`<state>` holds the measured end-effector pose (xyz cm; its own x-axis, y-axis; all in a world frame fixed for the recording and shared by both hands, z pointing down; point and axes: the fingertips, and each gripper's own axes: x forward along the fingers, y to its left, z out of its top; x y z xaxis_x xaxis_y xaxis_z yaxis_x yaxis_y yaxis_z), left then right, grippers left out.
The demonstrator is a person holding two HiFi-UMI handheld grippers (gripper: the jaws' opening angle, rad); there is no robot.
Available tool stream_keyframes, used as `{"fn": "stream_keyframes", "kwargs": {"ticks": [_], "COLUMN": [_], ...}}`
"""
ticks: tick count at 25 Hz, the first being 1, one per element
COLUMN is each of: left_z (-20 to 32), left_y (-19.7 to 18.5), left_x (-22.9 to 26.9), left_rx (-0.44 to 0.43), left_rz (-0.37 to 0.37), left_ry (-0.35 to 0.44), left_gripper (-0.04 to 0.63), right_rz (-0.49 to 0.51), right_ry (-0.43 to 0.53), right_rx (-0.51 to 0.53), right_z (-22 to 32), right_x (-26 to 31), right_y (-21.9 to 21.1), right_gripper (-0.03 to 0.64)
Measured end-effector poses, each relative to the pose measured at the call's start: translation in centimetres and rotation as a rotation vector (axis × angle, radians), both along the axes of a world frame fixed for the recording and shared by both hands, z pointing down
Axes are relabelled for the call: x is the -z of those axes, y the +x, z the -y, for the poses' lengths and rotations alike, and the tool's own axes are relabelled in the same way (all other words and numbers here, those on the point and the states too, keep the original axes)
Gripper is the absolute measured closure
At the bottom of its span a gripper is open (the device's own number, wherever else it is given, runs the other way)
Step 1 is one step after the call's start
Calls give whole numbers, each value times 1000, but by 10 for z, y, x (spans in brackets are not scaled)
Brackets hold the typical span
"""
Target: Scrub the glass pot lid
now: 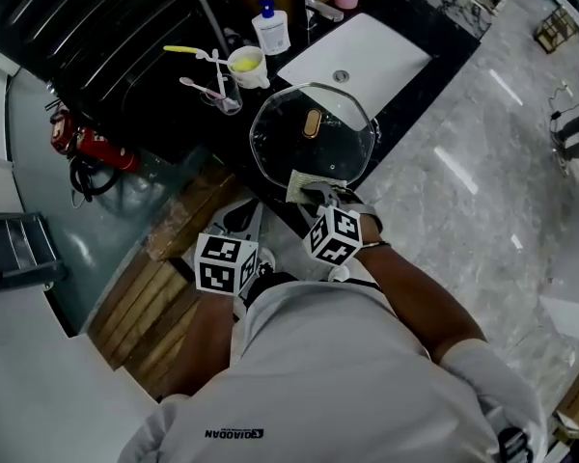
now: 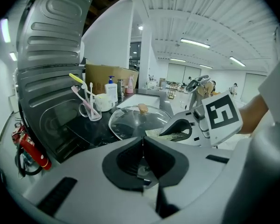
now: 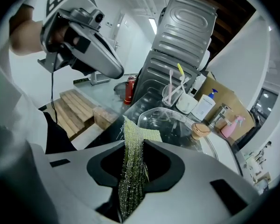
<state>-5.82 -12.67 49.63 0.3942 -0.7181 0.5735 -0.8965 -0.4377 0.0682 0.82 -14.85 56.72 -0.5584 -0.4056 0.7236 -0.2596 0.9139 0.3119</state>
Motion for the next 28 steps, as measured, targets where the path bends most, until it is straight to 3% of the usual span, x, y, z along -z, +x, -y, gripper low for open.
{"fn": "stream_keyframes", "kwargs": {"ticks": [5,11,22,25,28], "left_z": [28,57,83,88,94], "left_y": [-15,-25,-56,-65,-73], "left_x": [-3,-5,-7,-5,-5], "left_rx": [-116,-265,-438,-450,-429], "left_rz": [13,2,-38,-42,-49], "left_ry": [-4,4,17,23,21], "left_gripper": [577,577,577,577,577], "right_rz": [-6,25,187,252,243], "right_ry": [-44,-91,-51,-14,33], "right_rx": [4,-78,-440,-524,-556], "right_z": [-5,-3,33,61,102], "right_x": [-1,9,69,101,128], "right_y": [-7,-18,-18,-7,4], "right_gripper": [509,509,523,523,523]}}
